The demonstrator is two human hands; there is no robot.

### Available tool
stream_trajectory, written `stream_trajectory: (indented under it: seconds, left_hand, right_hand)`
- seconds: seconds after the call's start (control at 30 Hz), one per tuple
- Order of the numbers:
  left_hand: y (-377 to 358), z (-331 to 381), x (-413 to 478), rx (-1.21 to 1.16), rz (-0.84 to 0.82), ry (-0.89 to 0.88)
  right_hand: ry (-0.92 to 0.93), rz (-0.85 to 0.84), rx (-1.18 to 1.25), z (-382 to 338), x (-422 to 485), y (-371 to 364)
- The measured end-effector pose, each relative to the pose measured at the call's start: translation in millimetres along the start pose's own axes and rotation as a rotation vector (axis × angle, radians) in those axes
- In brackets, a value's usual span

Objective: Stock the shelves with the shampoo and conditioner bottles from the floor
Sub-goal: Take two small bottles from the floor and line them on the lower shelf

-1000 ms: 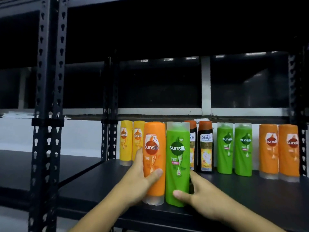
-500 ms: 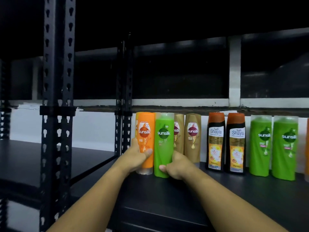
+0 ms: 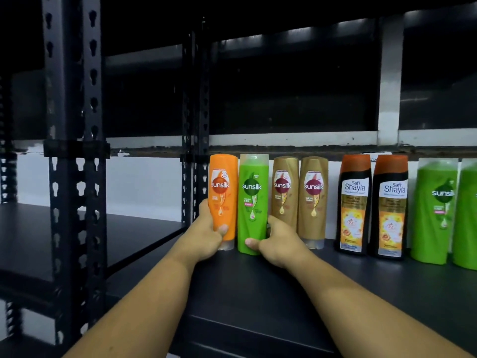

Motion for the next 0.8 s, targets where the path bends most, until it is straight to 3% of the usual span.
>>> stream_trajectory:
  seconds: [0.8]
  left_hand:
    - [-2.4,-2.4,-1.1,0.202,-0.019,0.092]
  right_hand:
    - [0.088,0.070,-0.399,-2.6,-7.9,-1.7]
Point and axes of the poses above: each hand's wrist, its own x-axis towards the middle knuckle, its own y-axis out of the back of the hand, z = x × y, the point moved 1 cm from there along x, towards the middle knuckle, and after that the axes turned 1 degree about x, right-handed, at the moved point
